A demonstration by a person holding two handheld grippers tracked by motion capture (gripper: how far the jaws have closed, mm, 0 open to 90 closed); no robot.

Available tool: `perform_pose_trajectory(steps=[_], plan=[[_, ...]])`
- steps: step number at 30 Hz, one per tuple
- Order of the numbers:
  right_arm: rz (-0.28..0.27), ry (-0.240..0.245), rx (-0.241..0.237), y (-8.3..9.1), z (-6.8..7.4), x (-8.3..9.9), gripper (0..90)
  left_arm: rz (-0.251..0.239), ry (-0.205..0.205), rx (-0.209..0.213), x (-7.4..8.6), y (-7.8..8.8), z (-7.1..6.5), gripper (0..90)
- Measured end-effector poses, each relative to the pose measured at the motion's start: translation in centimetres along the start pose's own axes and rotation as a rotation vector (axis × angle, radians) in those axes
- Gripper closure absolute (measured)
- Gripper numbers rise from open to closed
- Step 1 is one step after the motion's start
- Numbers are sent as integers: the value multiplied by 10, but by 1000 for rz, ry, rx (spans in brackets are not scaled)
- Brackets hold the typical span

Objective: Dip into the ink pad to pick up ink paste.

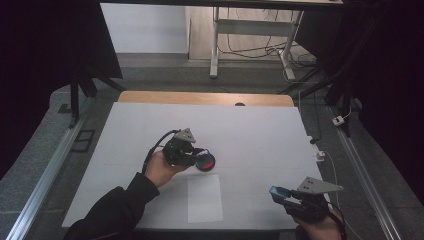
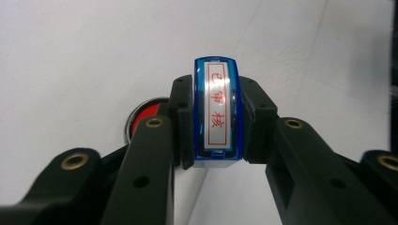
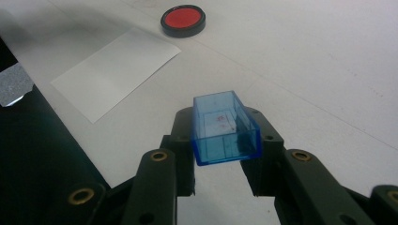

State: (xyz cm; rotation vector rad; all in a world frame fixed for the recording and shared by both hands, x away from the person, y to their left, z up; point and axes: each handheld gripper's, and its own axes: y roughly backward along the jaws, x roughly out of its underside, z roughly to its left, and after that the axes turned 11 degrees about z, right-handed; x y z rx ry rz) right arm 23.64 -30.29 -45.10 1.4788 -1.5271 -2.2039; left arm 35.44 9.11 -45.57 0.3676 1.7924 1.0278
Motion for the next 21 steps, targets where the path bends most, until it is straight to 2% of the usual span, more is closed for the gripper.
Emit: perform_pose_trajectory(steps=[6, 12, 21], plan=[[0, 0, -2, 0, 0, 0, 680, -19, -20, 31, 2, 9, -7, 702], [-1, -2, -6, 0, -1, 0, 681, -31, -39, 43, 4, 16, -14, 702], [-1, -5, -9, 0, -1, 0, 681, -70, -44, 66, 11, 29, -22, 702]])
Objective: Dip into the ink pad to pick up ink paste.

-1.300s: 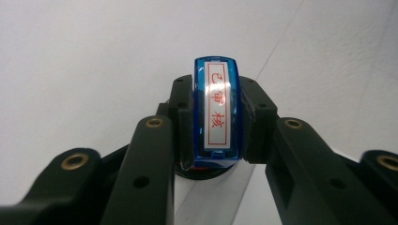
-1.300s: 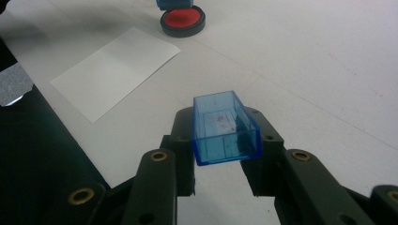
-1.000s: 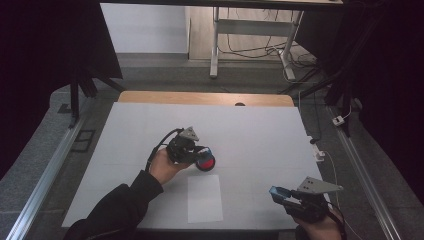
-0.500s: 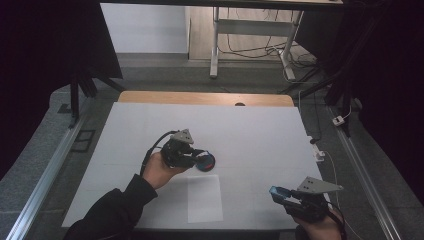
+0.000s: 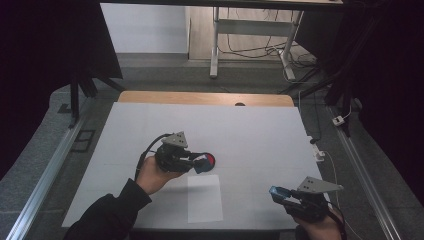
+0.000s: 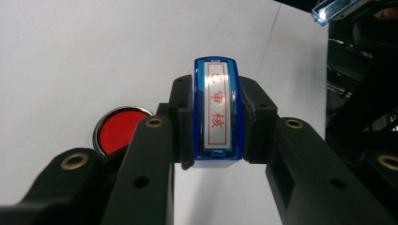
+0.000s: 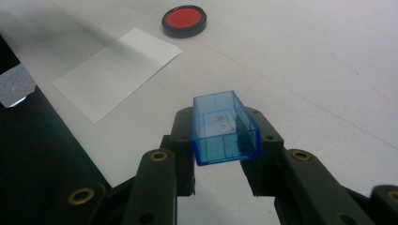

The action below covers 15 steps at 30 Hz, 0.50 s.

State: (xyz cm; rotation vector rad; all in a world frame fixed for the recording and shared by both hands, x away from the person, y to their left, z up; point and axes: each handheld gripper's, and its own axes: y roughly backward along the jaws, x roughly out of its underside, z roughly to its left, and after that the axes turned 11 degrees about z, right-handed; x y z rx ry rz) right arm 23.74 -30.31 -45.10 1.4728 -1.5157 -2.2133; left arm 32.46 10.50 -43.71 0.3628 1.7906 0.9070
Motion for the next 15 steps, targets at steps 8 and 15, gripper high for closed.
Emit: perform_pose_trajectory(steps=[8, 15], plan=[[-2, -1, -5, 0, 0, 0, 680, -19, -13, 5, 5, 8, -9, 702], [-2, -1, -6, 0, 0, 0, 681, -21, -25, 3, 8, 11, -15, 701]])
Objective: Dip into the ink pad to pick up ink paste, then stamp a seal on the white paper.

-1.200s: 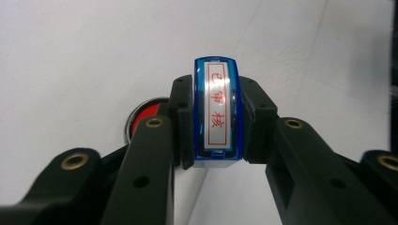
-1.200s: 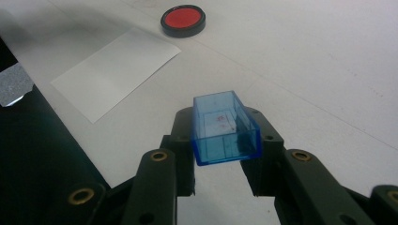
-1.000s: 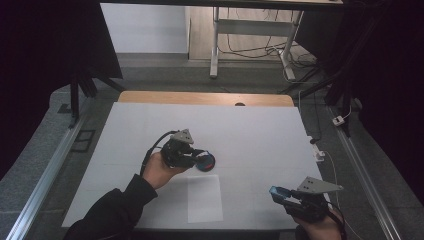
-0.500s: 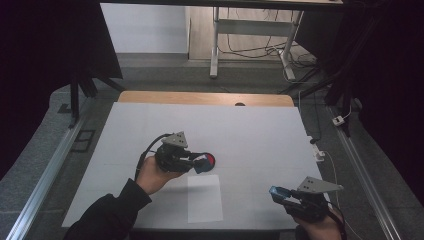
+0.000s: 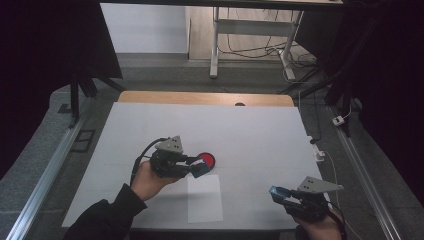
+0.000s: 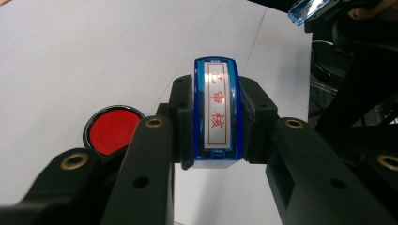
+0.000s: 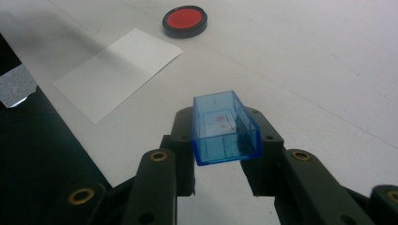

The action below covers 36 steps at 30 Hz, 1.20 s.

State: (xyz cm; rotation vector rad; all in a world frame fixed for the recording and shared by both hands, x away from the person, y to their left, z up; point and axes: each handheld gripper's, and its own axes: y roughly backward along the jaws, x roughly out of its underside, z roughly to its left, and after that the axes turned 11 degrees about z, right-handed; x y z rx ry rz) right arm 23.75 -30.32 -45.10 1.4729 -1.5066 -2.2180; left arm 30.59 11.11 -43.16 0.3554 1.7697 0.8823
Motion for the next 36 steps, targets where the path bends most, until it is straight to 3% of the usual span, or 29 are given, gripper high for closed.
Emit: perform_pose_trajectory(steps=[15, 36], plan=[[2, 4, 3, 0, 0, 0, 680, 20, -15, -8, 3, -3, -7, 701], [0, 1, 0, 0, 0, 0, 681, 105, -30, -34, 12, -30, -15, 701]])
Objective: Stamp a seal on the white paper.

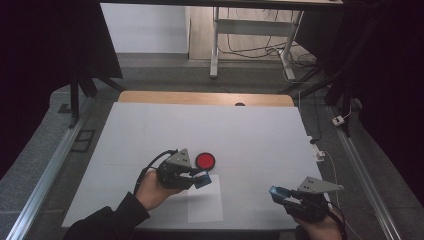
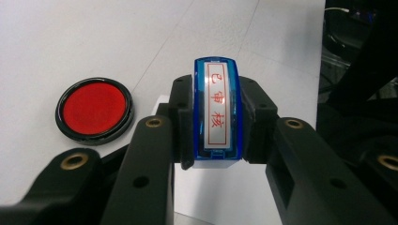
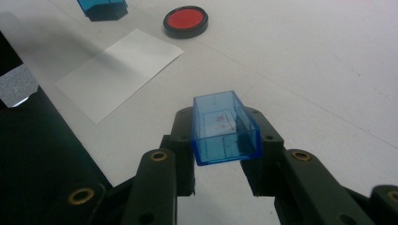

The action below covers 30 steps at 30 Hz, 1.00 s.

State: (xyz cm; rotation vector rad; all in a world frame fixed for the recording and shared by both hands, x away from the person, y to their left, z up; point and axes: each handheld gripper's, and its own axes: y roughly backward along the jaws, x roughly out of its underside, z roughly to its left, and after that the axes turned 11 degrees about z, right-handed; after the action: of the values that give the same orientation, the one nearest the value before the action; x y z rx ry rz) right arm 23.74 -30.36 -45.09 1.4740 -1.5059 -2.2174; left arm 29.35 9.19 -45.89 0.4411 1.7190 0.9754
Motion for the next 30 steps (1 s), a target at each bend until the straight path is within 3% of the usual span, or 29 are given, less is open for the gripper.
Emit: perform_pose_trajectory(steps=[8, 30], plan=[[-2, 0, -6, 0, 0, 0, 680, 34, 10, -4, 4, -13, 2, 702], [5, 7, 0, -1, 1, 0, 680, 113, -26, -26, 7, -40, -2, 702]])
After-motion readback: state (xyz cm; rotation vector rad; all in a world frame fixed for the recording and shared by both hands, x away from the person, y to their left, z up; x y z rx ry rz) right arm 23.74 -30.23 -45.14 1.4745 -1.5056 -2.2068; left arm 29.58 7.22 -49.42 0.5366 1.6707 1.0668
